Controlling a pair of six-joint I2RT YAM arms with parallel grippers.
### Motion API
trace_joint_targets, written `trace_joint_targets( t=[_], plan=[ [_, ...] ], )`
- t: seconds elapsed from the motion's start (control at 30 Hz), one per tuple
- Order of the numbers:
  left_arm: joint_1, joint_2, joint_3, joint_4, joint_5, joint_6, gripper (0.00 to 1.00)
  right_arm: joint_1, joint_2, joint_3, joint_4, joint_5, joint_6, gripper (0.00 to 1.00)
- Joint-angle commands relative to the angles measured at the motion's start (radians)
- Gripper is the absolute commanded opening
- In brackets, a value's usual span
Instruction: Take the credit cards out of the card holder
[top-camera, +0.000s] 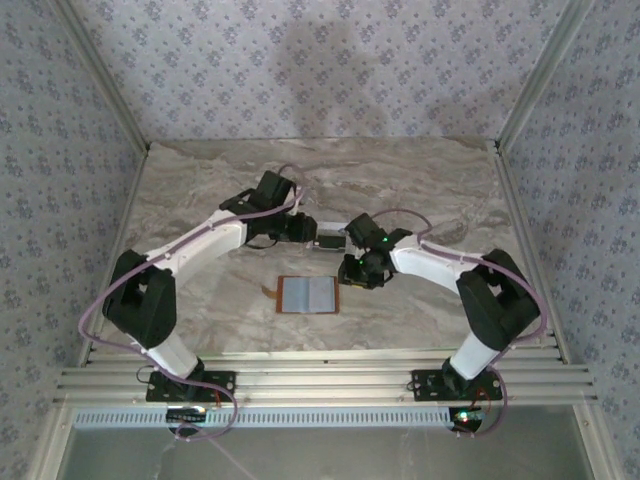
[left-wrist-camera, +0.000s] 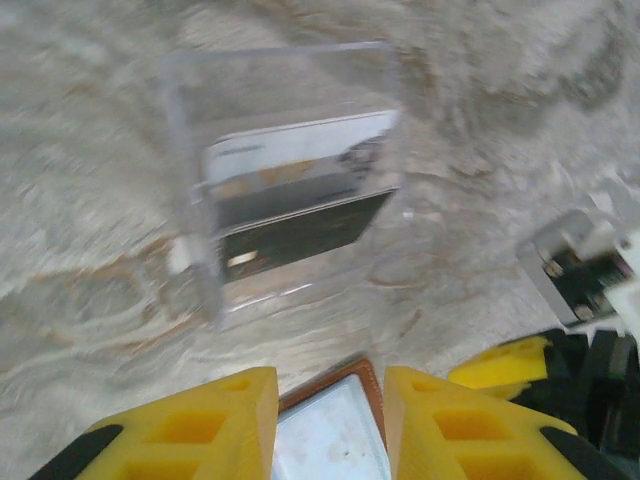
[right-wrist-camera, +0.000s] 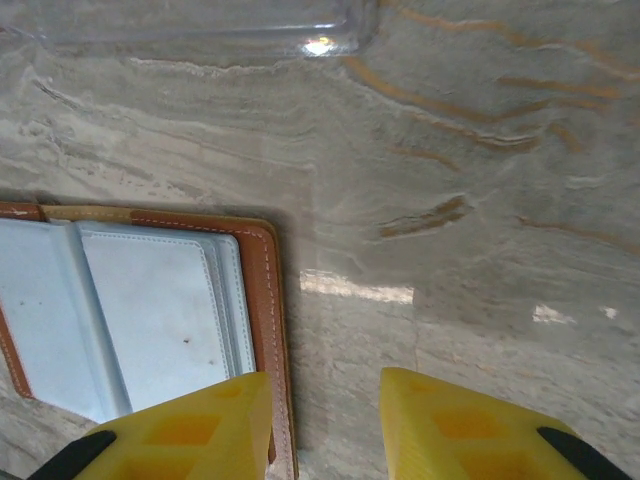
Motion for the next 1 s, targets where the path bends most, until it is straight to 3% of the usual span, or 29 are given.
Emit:
trace_joint_targets(
  t=[0.0, 0.17, 0.27, 0.6, 0.77, 0.97],
  plan=[
    [0.025, -0.043, 0.011, 0.001, -0.051, -0.207, 0.32, 0.023, 0.041, 0.036, 0.007, -0.027, 0.02, 0.35],
    [0.07, -0.063, -0.095, 0.046, 0.084, -0.299, 0.33, 0.049, 0.085, 0.059, 0.012, -0.028, 0.031, 0.34],
    [0.07, -0.085, -0.127, 0.061, 0.121, -0.262, 0.3, 0.058, 0.097, 0.062, 0.014, -0.026, 0.037, 0.34],
    [0.066, -0.141, -0.177, 0.01, 0.116, -0.219, 0.31, 0.096, 0.12, 0.051, 0.054, -0.074, 0.071, 0.34],
    [0.064, -0.119, -0.21, 0.004, 0.173, -0.219, 0.3, 0.105, 0.103, 0.031, 0.083, -0.081, 0.097, 0.33],
    [0.01, -0.104, -0.234, 0.015, 0.19, -0.229, 0.29, 0.09, 0.051, -0.001, 0.076, -0.053, 0.108, 0.33]
  ],
)
